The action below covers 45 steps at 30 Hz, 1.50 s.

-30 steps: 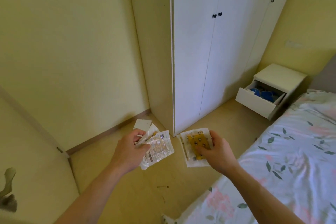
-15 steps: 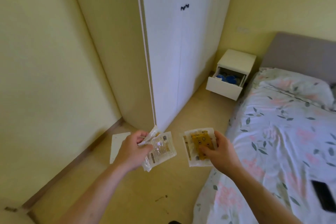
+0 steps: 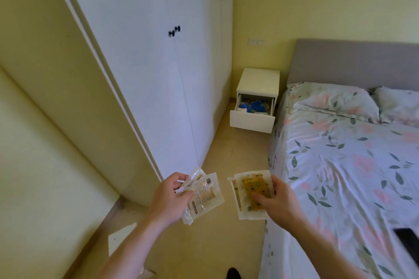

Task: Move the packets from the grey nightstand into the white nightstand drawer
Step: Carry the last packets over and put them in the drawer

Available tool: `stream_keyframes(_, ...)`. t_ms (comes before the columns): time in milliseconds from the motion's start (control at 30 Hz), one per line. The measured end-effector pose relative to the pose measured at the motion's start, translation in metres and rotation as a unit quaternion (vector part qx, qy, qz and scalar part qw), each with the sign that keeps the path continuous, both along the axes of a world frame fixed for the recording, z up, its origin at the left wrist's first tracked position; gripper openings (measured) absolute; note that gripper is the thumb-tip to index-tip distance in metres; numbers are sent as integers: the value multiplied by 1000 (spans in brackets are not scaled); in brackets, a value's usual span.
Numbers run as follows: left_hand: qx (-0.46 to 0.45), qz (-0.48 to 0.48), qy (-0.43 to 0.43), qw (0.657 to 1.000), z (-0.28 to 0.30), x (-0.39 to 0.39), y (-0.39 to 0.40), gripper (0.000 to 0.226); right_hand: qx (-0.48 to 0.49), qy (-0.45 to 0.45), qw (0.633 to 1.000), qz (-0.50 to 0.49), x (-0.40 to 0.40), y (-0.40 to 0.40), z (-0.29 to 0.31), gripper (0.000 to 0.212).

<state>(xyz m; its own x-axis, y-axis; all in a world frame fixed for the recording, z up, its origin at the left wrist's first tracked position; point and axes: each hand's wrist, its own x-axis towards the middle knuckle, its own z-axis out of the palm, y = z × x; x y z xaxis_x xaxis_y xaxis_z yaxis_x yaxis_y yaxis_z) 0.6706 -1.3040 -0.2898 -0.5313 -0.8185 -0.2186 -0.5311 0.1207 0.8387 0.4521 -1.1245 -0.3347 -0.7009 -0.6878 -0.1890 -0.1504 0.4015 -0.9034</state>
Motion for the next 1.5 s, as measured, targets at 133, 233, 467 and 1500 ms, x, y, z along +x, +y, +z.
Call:
stream_keyframes(133,-4,-13,-4,1000,6,-69,-56,23,6,-2,1000,-12,-66,-46,6,26)
stream_keyframes(233,-12,-23,7,1000,9,-118,-91,23,9,12,1000,-19,-120,-80,16,26)
stream_keyframes(467,5,-40,5,999,7,-205,-163,22,12,37,998,-42,-208,-149,29,30)
stream_keyframes(1500,64,-152,-31,986,-71,-676,-467,14,43,-35,961,-271,-592,-339,-20,4)
